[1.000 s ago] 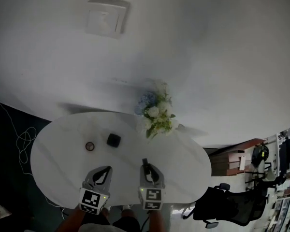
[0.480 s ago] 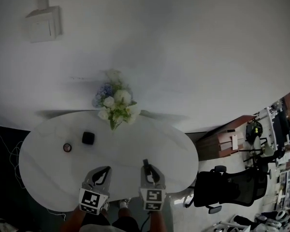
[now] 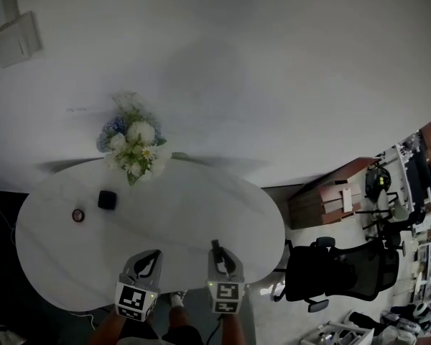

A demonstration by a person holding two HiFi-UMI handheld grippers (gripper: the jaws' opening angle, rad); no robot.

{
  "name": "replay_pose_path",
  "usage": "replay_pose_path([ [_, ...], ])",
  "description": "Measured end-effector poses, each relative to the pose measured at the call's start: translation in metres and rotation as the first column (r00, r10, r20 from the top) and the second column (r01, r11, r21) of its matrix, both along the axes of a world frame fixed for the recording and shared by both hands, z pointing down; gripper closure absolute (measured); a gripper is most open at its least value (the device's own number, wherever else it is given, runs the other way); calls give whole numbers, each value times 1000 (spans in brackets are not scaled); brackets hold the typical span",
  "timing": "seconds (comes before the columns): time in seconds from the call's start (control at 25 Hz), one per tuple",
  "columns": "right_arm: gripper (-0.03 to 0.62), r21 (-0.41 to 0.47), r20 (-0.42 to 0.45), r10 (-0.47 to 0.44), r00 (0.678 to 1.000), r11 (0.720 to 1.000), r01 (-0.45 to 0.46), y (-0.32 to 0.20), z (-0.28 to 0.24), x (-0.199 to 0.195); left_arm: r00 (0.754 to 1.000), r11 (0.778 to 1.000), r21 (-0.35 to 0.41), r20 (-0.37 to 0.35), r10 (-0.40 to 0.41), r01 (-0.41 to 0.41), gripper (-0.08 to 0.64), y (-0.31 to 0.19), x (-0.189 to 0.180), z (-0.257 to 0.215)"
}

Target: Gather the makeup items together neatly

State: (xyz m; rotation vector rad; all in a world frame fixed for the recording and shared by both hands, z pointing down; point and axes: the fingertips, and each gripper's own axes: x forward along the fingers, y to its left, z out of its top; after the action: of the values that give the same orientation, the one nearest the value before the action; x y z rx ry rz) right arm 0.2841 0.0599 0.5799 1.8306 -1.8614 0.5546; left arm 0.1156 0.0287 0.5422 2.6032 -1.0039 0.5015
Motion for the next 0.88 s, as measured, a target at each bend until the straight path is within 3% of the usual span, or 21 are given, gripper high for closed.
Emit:
replay_pose_path([
  [0.48, 488, -112, 55, -23, 998, 993, 29, 6, 86, 37, 994, 995, -71, 83, -70, 76, 549, 11, 20, 60],
  [0.88, 488, -160, 87, -7, 996, 987, 21, 14, 117, 41, 990, 991, -104, 122, -71, 84, 549, 20, 26, 83],
])
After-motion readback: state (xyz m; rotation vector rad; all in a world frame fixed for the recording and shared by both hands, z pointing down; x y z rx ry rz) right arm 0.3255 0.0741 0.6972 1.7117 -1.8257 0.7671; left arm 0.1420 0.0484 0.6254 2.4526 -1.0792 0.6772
